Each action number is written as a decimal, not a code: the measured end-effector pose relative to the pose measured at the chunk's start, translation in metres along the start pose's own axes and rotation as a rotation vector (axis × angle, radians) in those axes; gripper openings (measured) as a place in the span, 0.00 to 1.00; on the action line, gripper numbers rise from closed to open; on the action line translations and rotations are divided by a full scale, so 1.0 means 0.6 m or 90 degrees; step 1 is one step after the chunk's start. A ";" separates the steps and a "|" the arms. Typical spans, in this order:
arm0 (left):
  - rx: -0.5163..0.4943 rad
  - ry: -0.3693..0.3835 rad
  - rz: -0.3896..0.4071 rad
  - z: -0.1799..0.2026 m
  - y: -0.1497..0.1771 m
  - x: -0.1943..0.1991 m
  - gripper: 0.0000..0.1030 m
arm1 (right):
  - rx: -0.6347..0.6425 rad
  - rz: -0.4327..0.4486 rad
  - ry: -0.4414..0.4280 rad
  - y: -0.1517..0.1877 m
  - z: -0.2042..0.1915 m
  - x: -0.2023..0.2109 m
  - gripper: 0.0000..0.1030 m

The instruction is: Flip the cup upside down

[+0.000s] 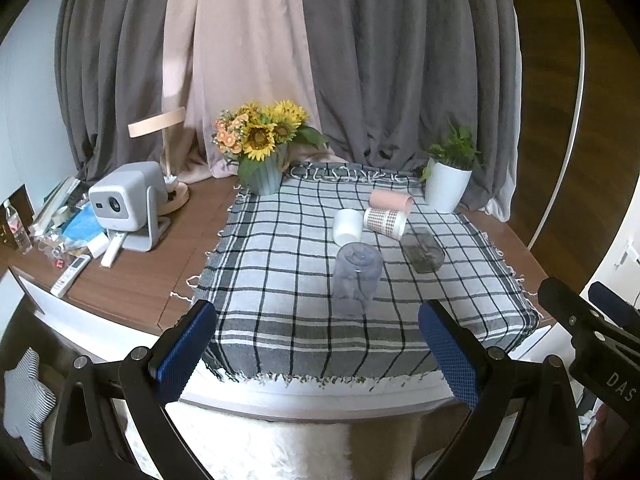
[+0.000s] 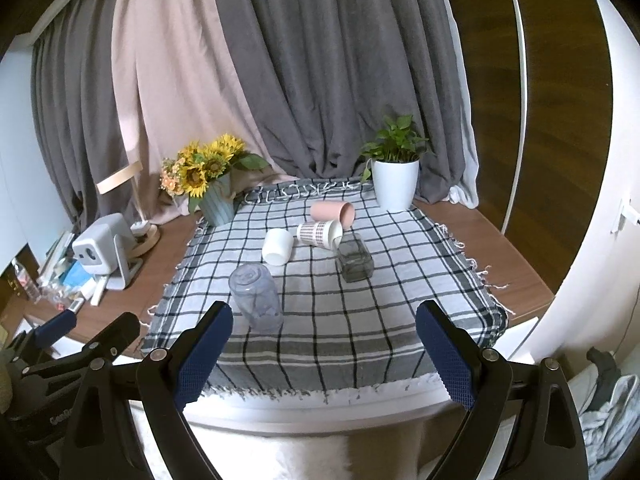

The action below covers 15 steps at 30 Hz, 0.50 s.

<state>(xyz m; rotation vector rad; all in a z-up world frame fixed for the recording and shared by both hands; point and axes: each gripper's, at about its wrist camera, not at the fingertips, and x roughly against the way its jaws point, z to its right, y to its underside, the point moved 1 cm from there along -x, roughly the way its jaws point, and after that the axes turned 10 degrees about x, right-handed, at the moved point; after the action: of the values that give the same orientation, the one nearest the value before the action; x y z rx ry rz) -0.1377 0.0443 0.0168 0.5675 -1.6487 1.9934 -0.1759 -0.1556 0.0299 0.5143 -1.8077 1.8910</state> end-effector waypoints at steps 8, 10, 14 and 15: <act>-0.003 0.003 -0.002 -0.003 0.000 0.000 1.00 | -0.004 -0.004 0.002 0.000 0.000 0.004 0.90; -0.004 0.004 -0.001 -0.003 0.000 0.000 1.00 | -0.004 -0.005 0.001 0.000 0.001 0.003 0.90; -0.003 0.003 0.000 -0.001 0.001 -0.001 1.00 | -0.004 -0.004 0.002 0.000 0.000 0.004 0.90; -0.003 0.004 -0.001 -0.001 0.002 -0.002 1.00 | -0.005 -0.004 0.003 0.000 0.000 0.005 0.90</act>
<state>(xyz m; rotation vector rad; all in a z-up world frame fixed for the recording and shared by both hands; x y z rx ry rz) -0.1373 0.0447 0.0152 0.5603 -1.6489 1.9875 -0.1784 -0.1552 0.0316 0.5115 -1.8075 1.8796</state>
